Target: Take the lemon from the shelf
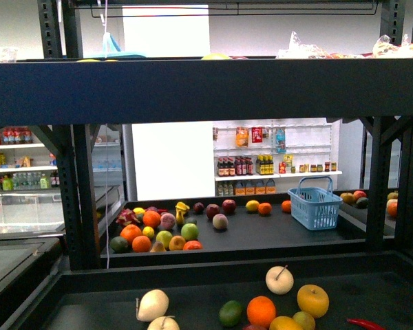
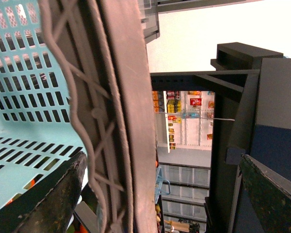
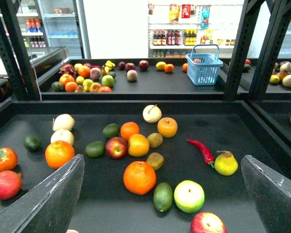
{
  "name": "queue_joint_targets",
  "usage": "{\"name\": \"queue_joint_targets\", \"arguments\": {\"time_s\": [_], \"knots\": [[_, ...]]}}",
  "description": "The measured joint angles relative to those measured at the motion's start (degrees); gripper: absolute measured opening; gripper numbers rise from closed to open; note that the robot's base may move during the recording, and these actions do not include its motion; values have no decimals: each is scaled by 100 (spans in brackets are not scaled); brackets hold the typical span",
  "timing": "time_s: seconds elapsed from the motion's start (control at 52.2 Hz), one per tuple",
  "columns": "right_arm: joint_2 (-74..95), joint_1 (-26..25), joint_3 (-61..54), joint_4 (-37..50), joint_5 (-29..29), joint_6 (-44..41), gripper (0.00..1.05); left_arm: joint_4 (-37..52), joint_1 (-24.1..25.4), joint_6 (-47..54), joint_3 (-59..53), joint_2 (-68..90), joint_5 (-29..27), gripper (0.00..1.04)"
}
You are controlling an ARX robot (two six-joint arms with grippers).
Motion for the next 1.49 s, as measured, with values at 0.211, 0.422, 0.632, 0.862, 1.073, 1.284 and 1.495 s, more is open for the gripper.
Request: {"name": "queue_joint_targets", "arguments": {"time_s": [0.211, 0.422, 0.632, 0.862, 1.073, 1.284, 1.495], "knots": [[0, 0, 0, 0, -2, 0, 97, 223, -33, -63, 28, 79, -98, 97], [0, 0, 0, 0, 0, 0, 97, 103, -87, -24, 72, 81, -243, 60], [0, 0, 0, 0, 0, 0, 97, 22, -96, 52, 72, 164, -306, 27], [0, 0, 0, 0, 0, 0, 97, -55, -96, 280, -13, 120, -267, 16], [0, 0, 0, 0, 0, 0, 97, -205, -232, 859, -664, -507, -52, 15], [0, 0, 0, 0, -2, 0, 97, -328, -656, 1491, -1445, -1405, 308, 14], [0, 0, 0, 0, 0, 0, 97, -503, -1331, 1757, -2046, -2522, 754, 11]]}}
